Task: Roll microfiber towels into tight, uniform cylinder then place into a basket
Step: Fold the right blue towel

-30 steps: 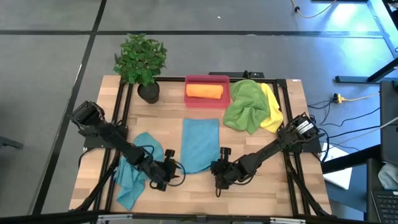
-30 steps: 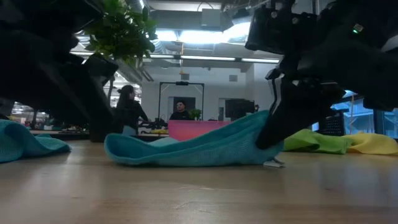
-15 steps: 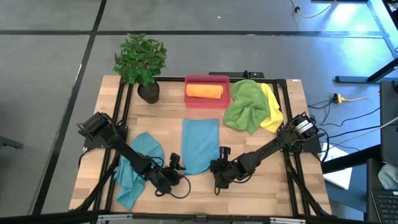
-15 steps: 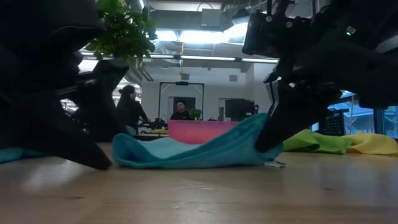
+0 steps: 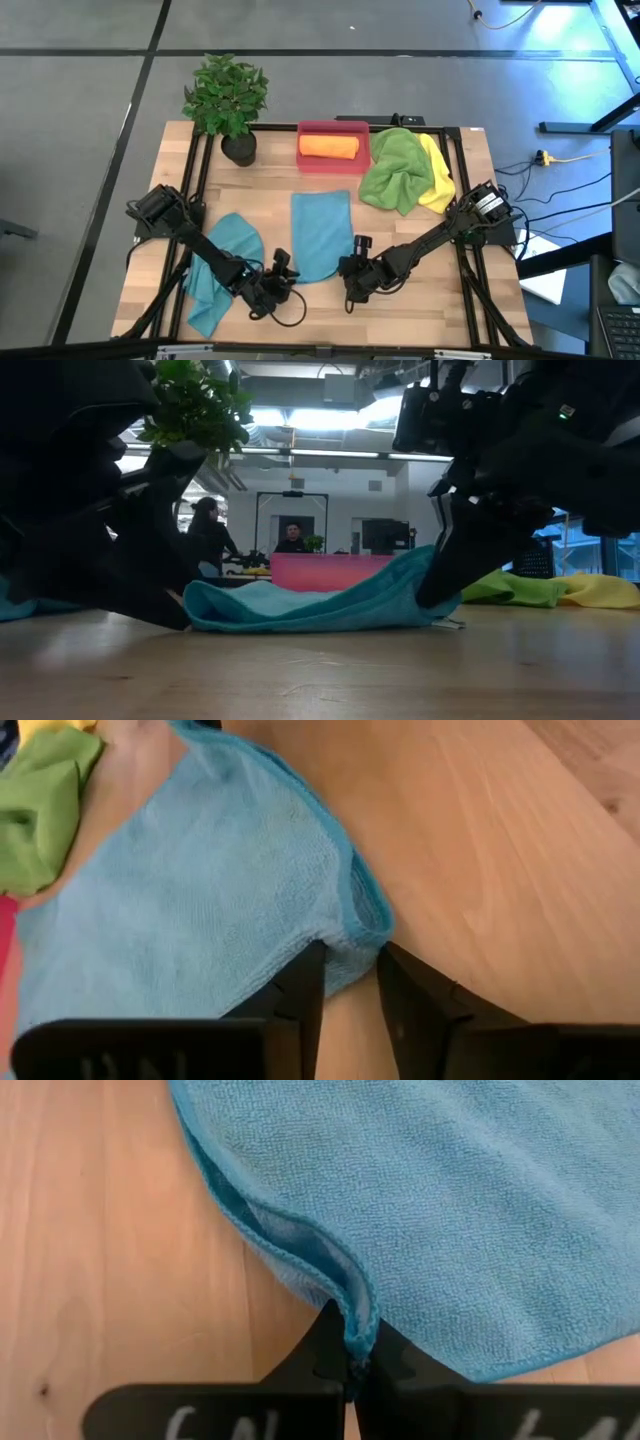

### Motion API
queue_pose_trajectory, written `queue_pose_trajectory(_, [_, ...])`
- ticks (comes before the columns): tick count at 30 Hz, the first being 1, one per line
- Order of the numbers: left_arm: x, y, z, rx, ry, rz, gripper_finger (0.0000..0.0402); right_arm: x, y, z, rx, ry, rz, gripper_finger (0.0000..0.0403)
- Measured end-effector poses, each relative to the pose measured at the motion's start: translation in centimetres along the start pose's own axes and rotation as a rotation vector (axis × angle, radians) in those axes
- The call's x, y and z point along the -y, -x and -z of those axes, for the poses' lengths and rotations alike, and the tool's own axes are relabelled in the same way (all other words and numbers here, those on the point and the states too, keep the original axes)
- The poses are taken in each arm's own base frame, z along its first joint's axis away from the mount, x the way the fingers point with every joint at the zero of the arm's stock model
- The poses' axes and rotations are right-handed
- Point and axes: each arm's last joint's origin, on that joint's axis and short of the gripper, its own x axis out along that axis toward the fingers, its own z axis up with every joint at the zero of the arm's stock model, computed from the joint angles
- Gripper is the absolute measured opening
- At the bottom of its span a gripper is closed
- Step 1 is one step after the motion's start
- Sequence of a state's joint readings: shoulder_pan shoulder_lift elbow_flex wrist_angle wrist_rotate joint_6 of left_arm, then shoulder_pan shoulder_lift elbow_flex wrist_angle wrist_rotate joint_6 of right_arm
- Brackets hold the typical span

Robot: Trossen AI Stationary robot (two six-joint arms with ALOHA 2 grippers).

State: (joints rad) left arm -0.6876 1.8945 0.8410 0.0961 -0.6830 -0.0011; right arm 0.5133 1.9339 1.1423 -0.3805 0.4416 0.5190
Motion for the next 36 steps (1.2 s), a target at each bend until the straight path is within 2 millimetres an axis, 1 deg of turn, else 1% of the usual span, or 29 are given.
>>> queue_pose_trajectory(6, [0.1, 0.2, 0.2, -0.019, 0.015, -0.013, 0.0119, 0.0, 0.0, 0.0, -0.004, 0.0, -0.006, 0.0003])
queue_pose_trajectory(13, [-0.2, 0.6, -1.7, -0.109, -0.065, -0.024, 0.0168, 0.0, 0.0, 0.0, -0.009, 0.0, -0.016, 0.0003])
queue_pose_trajectory(17, [-0.4, 0.8, -2.1, -0.128, -0.081, -0.025, 0.0186, 0.0, 0.0, 0.0, -0.01, -0.001, -0.016, 0.0003])
queue_pose_trajectory(21, [-0.3, 0.9, -2.1, -0.122, -0.088, -0.028, 0.0194, 0.0, 0.0, 0.0, -0.011, -0.003, -0.016, 0.0004])
queue_pose_trajectory(26, [0.0, 1.0, -2.6, -0.079, -0.112, -0.022, 0.0193, 0.0, 0.0, 0.0, -0.011, -0.003, -0.015, 0.0004])
queue_pose_trajectory(28, [0.2, 0.8, -2.6, -0.074, -0.123, -0.023, 0.0193, 0.0, 0.0, 0.0, -0.011, -0.003, -0.015, 0.0004])
queue_pose_trajectory(33, [1.2, -0.5, -1.9, -0.097, -0.18, -0.056, 0.0193, 0.0, 0.0, 0.1, -0.013, -0.007, -0.014, 0.0004])
queue_pose_trajectory(36, [1.4, -0.8, -1.7, -0.105, -0.194, -0.064, 0.0192, 0.0, 0.0, 0.1, -0.016, -0.009, -0.016, 0.0004])
